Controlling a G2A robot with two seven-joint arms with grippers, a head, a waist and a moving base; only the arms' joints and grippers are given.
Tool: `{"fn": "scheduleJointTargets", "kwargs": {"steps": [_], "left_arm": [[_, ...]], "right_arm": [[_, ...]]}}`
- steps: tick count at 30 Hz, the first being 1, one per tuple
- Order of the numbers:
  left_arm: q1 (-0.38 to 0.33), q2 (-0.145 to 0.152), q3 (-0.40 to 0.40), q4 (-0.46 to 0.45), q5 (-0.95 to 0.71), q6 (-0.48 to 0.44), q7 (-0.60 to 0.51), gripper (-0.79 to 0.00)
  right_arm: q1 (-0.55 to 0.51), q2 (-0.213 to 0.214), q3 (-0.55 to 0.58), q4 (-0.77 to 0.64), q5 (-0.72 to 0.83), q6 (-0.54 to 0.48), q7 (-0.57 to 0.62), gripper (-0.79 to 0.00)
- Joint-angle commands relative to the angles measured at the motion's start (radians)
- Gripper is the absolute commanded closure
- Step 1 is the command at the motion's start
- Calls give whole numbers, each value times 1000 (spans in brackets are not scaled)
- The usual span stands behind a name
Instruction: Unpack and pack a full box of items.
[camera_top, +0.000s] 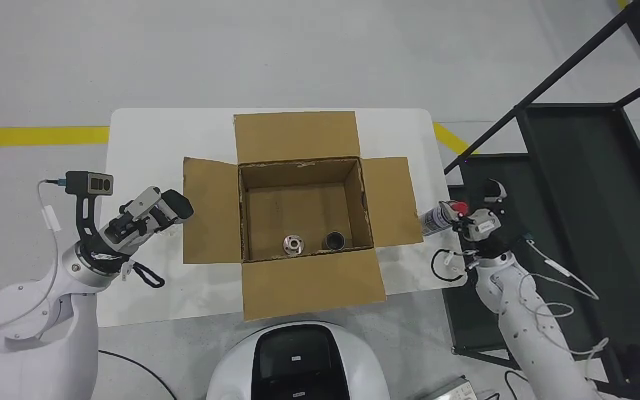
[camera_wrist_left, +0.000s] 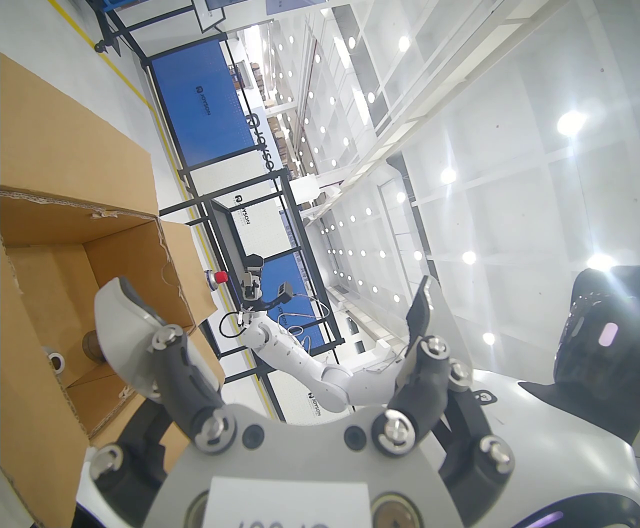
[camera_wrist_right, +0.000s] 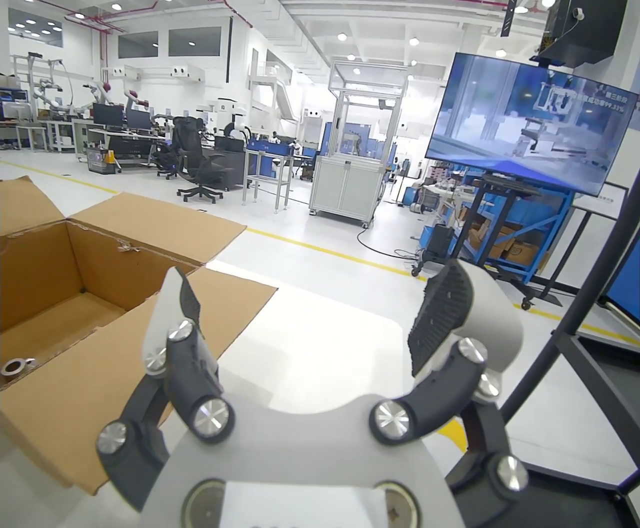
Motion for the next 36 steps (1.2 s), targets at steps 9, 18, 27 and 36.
{"fn": "scheduleJointTargets", "kwargs": {"steps": [9,18,27,36], "left_arm": [[0,0,0,0,0,0,0,-785],[0,0,0,0,0,0,0,-785],[0,0,0,0,0,0,0,-785],[0,0,0,0,0,0,0,-785]], "right_arm": [[-38,59,110,-258,-89,-518,355,-785],[-25,106,12,-432,-60,-582,533,-785],[144,150,-123,-429,52,-582,731,-785],[144,150,-123,-429,52,-582,731,-785]]}}
